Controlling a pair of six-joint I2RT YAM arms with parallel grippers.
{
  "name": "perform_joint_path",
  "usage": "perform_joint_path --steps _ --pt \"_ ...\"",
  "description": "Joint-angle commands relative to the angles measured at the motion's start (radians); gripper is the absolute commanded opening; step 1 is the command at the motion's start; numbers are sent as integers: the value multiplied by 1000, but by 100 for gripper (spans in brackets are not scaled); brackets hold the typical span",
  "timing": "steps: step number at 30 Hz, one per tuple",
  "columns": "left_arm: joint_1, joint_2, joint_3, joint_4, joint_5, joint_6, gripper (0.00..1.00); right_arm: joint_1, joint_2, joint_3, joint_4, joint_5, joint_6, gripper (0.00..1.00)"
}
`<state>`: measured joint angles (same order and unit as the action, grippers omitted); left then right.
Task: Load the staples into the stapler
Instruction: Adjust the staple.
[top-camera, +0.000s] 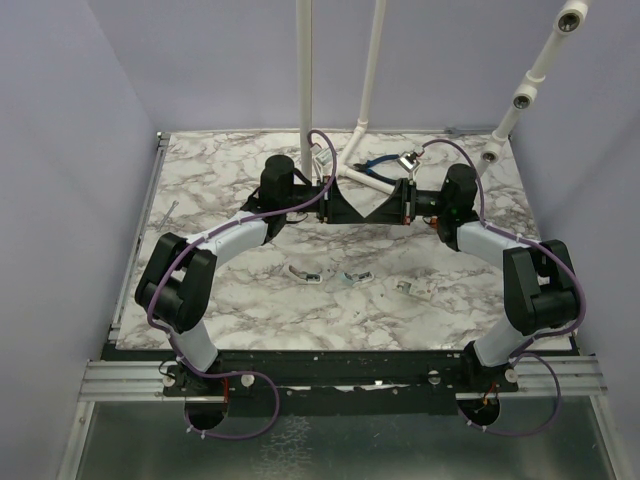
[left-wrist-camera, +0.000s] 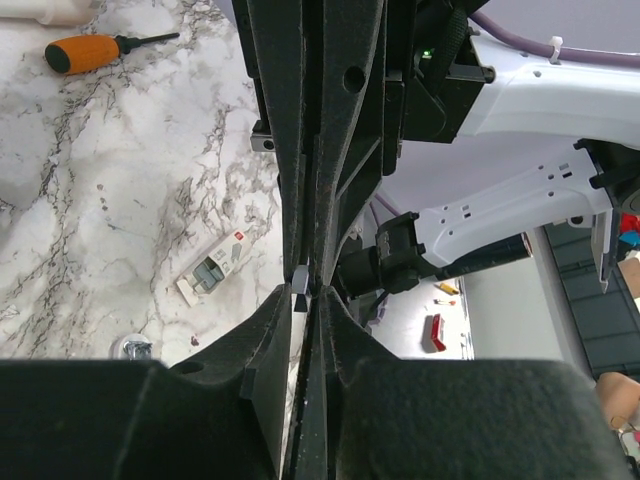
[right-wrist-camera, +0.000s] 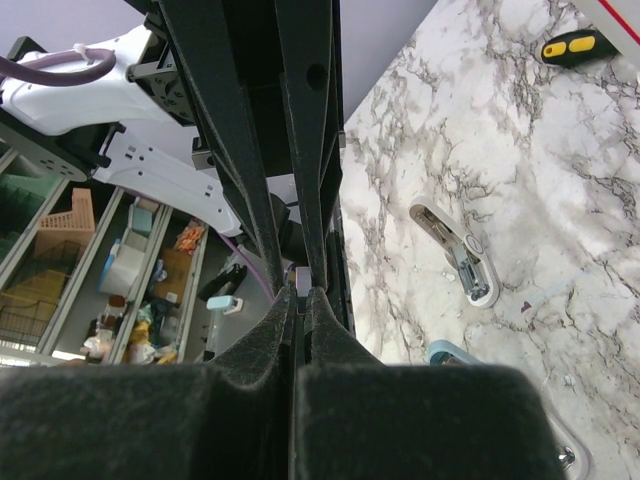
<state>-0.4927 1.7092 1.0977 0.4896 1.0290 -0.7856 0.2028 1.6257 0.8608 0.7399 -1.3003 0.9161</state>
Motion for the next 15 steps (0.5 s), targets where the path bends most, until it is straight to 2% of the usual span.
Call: perform_joint_path --steps 1,11,15 --pt "7 -29 -14 37 23 -9 17 -5 16 -14 12 -25 -7 1" --pt "8 -29 -19 44 21 -14 10 -5 17 -14 10 -25 -6 2" --pt "8 -27 -19 44 14 -15 8 -5 17 -12 9 -29 -6 6"
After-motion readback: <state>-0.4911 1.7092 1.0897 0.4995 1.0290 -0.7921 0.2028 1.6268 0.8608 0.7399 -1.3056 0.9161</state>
